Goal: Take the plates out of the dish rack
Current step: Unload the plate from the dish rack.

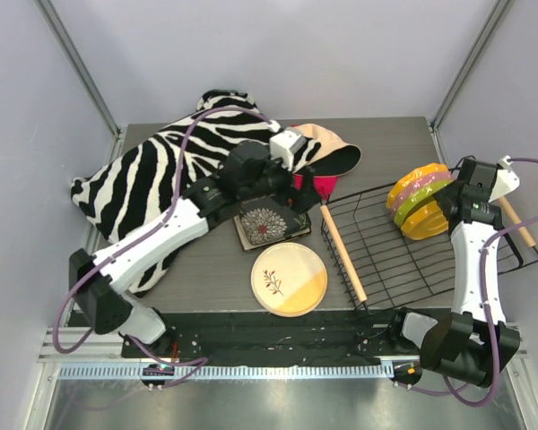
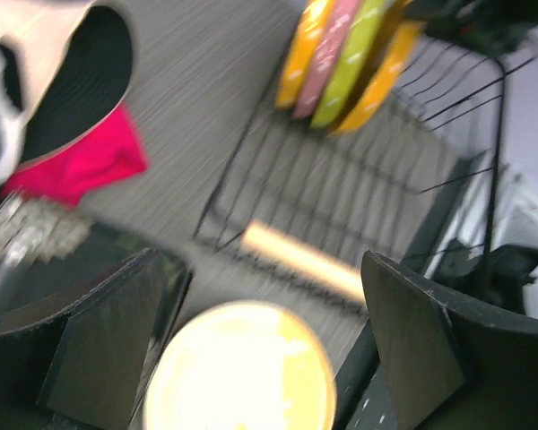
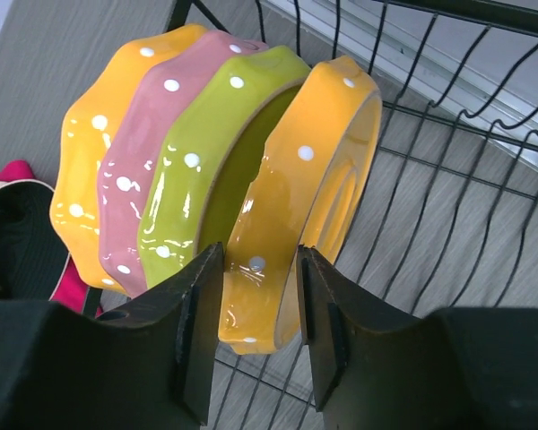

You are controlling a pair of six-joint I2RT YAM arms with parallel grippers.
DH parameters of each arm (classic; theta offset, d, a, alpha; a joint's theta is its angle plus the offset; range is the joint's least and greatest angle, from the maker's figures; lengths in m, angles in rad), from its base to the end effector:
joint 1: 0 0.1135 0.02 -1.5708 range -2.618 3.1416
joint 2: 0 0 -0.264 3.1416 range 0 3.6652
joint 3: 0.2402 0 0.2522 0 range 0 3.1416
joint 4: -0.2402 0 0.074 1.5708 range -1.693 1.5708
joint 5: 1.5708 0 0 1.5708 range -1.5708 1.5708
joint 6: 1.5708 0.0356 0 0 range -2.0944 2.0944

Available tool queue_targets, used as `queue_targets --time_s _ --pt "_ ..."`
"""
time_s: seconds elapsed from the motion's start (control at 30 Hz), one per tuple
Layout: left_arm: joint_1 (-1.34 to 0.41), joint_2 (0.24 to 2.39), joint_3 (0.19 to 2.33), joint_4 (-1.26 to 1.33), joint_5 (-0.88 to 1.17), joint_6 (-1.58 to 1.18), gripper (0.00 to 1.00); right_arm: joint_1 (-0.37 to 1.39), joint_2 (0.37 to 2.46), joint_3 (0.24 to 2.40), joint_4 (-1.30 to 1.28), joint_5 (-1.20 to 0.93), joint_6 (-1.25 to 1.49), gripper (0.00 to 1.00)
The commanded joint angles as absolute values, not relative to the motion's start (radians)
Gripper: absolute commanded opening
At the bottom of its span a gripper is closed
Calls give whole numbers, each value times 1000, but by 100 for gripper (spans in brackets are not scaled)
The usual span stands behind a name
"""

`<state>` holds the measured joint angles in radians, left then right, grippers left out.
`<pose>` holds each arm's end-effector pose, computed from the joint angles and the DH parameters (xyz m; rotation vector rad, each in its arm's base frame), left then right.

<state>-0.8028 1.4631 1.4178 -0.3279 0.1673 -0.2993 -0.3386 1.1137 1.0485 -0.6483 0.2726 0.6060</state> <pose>0.2324 -0.2491 0.3850 0.6219 1.9487 -0.8755 0.2173 -0.0867 0.3234 1.1512 1.9428 -0.1691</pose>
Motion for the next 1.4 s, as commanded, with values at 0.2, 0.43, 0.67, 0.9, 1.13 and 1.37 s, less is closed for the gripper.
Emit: queue_targets --time_s 0.2,0.43,0.67,0.9,1.13,1.37 --pt "-1009 1798 1654 119 363 -244 98 -345 1063 916 -687 321 595 41" --pt "-1071 2077 1775 305 482 -296 96 -345 1019 896 -690 350 584 40" --pt "-1095 2213 1839 405 430 -325 91 -345 1005 885 -698 322 566 40" --pt "-1097 2319 1940 416 423 -341 88 -345 983 873 -699 316 561 39" --pt "-1097 2408 2051 422 400 -328 85 -345 997 874 -700 290 554 39" --pt "-1097 2499 2152 405 416 -353 83 -345 1011 876 -693 270 557 40"
